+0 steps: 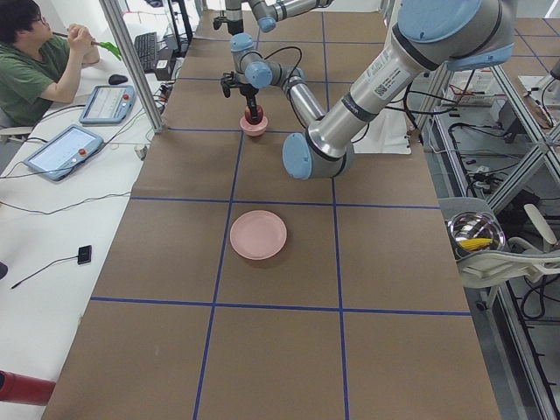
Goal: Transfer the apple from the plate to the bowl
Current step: 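Carry the apple over the pink bowl and lower it in with the left gripper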
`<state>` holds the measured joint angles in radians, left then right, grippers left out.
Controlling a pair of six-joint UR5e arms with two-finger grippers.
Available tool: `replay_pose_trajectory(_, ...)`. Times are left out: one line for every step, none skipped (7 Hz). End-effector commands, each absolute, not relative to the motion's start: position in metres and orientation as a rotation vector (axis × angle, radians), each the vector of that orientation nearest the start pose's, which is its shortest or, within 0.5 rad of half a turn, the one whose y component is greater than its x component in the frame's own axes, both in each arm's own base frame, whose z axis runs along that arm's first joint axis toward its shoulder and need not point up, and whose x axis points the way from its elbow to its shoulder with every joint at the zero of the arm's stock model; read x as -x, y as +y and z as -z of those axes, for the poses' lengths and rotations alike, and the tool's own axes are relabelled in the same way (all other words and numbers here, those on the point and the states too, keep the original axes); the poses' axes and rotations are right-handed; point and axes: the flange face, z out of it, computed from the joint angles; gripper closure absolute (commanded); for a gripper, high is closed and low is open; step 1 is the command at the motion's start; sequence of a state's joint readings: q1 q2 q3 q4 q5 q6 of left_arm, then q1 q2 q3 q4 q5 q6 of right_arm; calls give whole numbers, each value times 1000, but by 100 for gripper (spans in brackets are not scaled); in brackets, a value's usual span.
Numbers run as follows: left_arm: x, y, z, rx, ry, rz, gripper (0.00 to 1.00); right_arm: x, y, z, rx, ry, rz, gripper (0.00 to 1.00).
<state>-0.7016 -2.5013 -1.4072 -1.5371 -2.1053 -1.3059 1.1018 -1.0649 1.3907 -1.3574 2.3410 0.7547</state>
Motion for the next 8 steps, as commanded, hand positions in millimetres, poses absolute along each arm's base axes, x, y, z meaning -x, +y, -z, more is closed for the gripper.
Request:
replay_pose_trajectory(-566, -547, -141, 102, 881, 216, 100, 230, -649, -456, -25, -872, 4, 0)
replay_pose_trajectory(-581, -555, -134, 103, 882, 219, 100, 223, -648, -466, -45, -852, 32, 0)
replay_pose_trajectory(-590, -555, -129, 105, 876, 216, 100, 221, -646, -474, -50, -846, 54, 0)
replay_pose_trajectory(-593, -556, -132, 98, 865, 221, 100, 220, -645, -477, -50, -844, 61, 0)
replay_pose_trajectory(-599, -556, -139, 93, 849, 225, 100, 220, -645, -476, -51, -845, 62, 0)
replay_pose_trajectory(-603, -559, -142, 72, 874, 214, 83, 217, -641, -485, -52, -835, 57, 0)
replay_pose_trajectory(-607, -562, -150, 73, 871, 217, 39, 213, -641, -489, -58, -829, 68, 0)
replay_pose_trajectory(-609, -564, -153, 48, 856, 229, 2, 212, -641, -488, -63, -831, 74, 0)
